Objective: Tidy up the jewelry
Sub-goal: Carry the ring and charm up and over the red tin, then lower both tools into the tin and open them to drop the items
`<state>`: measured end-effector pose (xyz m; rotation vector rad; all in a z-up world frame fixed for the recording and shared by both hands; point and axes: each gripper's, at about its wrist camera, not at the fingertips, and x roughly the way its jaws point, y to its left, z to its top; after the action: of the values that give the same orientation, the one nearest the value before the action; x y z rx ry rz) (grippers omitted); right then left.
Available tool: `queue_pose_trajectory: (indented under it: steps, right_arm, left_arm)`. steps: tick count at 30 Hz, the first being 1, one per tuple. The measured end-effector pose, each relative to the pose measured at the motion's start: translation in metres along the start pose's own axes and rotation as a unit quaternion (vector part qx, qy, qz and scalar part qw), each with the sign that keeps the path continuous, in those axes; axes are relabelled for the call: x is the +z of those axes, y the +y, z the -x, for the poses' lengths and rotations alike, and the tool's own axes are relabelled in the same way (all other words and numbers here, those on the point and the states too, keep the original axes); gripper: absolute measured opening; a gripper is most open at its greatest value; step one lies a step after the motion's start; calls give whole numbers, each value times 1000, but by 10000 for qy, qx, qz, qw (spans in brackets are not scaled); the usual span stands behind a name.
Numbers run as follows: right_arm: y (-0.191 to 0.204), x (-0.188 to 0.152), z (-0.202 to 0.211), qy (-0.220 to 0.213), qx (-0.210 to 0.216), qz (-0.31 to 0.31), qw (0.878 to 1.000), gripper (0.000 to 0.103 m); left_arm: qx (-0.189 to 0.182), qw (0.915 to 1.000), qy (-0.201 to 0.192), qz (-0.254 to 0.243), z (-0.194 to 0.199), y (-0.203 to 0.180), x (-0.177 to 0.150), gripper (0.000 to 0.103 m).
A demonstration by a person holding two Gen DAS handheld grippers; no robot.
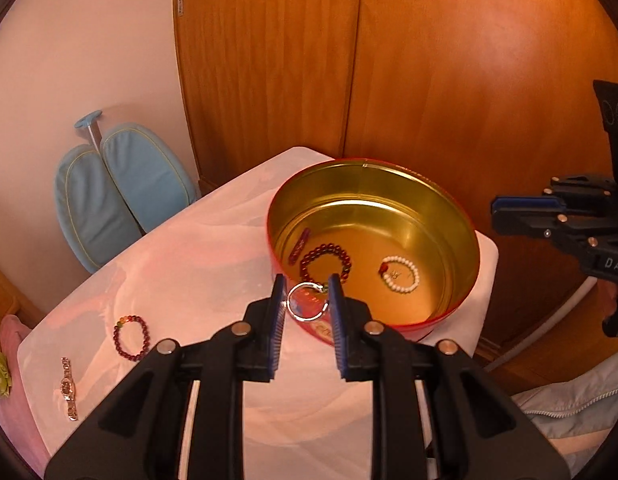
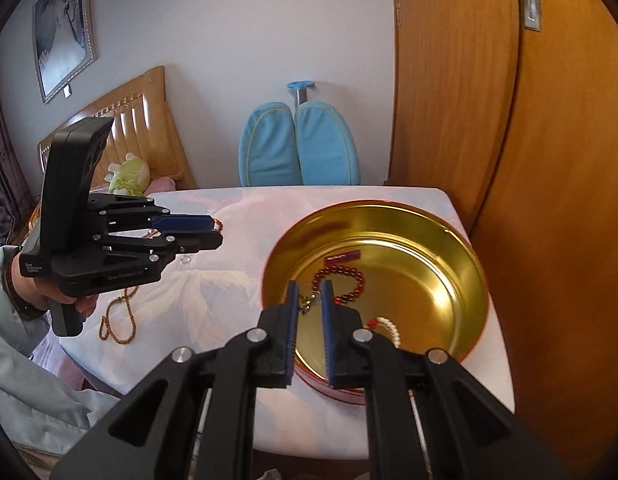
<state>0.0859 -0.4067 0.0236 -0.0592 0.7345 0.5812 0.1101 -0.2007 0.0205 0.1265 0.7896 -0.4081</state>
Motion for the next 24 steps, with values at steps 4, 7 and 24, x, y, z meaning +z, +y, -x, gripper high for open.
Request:
queue_pose_trajectory:
  steps: [4,7,24]
  right_arm:
    - [-28,-7,7,44,30,-117,9999,12]
    - [-40,-8,0,132,-23,-147,9998,12]
    - [-93,11,-129,1639,-161,-789,9832,12]
  left_arm:
    - [-170,9998,105,-56,-12,-28,13,22]
    - [-189,9991,297,-237,-30,-37,25,22]
    - [-847,9614,2244,-1349,-194,-26,69,22]
